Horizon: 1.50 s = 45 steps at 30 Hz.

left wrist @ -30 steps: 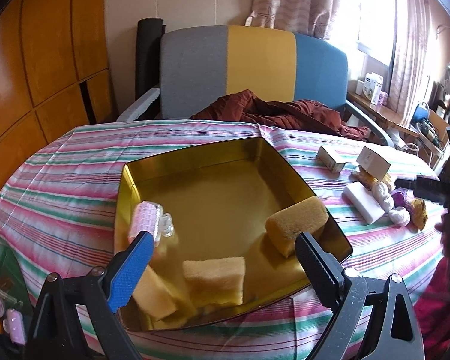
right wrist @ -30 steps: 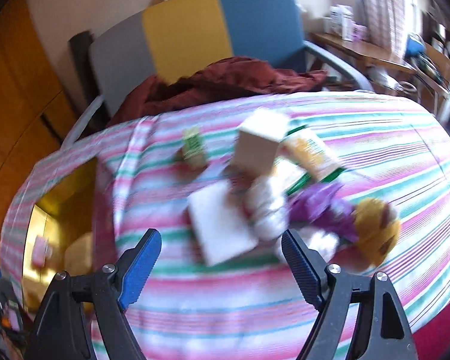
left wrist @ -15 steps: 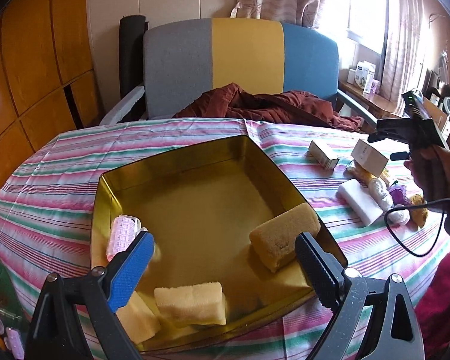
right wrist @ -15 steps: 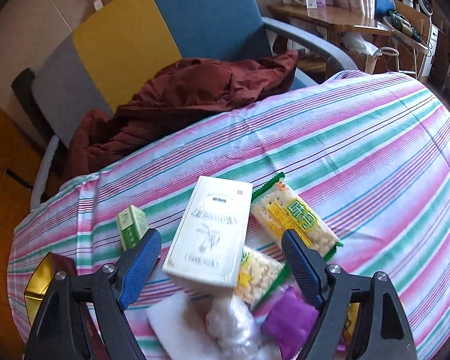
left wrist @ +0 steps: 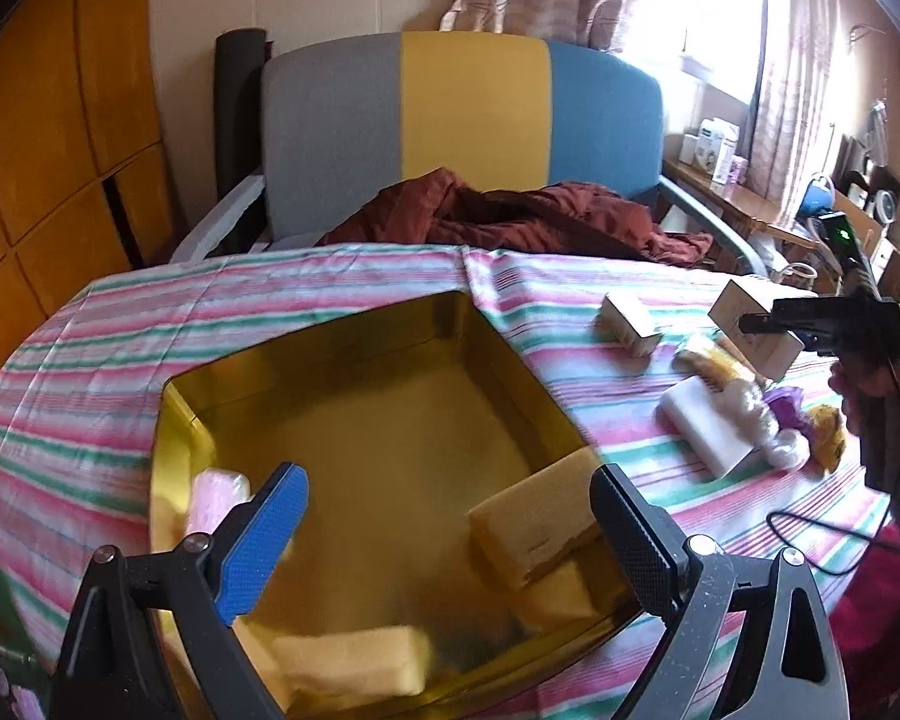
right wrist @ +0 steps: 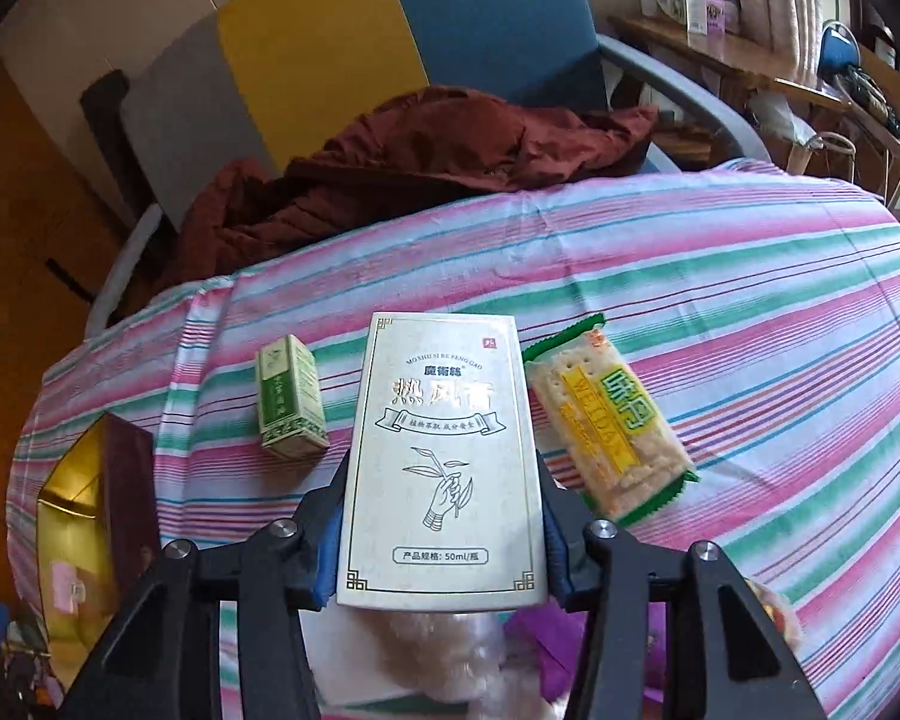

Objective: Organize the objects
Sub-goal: 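Grasp the green essential-oil box with the left tool while the right tool holds the white box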

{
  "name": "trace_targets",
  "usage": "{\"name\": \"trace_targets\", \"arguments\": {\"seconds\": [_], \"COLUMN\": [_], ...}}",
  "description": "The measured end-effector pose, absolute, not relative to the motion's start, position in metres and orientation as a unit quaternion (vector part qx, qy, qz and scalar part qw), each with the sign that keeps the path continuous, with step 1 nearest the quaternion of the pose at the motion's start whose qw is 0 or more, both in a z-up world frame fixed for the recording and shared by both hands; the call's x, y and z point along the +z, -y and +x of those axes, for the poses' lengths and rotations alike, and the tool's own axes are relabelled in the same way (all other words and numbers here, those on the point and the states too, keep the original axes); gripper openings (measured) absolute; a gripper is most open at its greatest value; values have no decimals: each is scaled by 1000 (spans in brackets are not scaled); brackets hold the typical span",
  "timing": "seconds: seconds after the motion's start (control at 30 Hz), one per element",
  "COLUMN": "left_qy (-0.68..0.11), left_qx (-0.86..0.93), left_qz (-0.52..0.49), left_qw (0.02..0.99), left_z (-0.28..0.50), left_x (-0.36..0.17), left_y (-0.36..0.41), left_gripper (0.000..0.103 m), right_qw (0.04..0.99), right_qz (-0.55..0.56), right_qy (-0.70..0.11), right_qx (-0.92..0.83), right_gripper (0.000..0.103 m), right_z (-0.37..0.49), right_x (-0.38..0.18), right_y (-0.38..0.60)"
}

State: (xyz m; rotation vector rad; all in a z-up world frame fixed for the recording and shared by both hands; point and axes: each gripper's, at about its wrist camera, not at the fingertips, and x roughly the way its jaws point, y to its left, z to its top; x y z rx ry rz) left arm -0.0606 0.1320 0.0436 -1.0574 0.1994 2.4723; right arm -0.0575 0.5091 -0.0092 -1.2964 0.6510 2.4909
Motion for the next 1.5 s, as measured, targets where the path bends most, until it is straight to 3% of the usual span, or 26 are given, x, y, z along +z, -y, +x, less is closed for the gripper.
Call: {"name": "trace_targets", "arguments": {"seconds": [0.23, 0.53, 0.63, 0.77, 1.1, 1.13, 1.17, 1.2, 1.27, 1.5], "left_qy": [-70, -78, -94, -95, -43, -40, -42, -51, -61, -92], "left_qx": [873, 837, 832, 818, 793, 789, 787, 783, 786, 795], "left_qz": [-404, -451, -457, -489, -555, -562, -565, -569, -565, -528], "left_qw": [265, 300, 299, 287, 248, 244, 244, 247, 244, 284], "left_z": [-75, -114, -128, -154, -211, -216, -220, -223, -225, -175], "left_x": [58, 53, 42, 20, -30, -37, -42, -49, -56, -33], "left_y": [-190, -284, -315, -347, -391, -395, -399, -404, -407, -389], "left_gripper": [96, 96, 95, 87, 84, 82, 65, 37, 32, 31], "right_qw": [137, 139, 126, 115, 96, 95, 94, 94, 97, 89], "right_qz": [-415, -405, -407, -404, -401, -400, -400, -400, -402, -399], "right_qy": [-253, -199, -208, -217, -238, -237, -236, -234, -231, -229], "right_qx": [863, 882, 881, 881, 880, 880, 881, 881, 881, 883], "right_gripper": [51, 51, 51, 51, 51, 51, 51, 51, 51, 51], "right_z": [-37, -38, -38, -38, -37, -38, -38, -38, -39, -39], "right_x": [-11, -1, -1, 0, 0, 1, 1, 1, 0, 0], "right_y": [-529, -521, -520, -520, -524, -523, -523, -522, -523, -522]}}
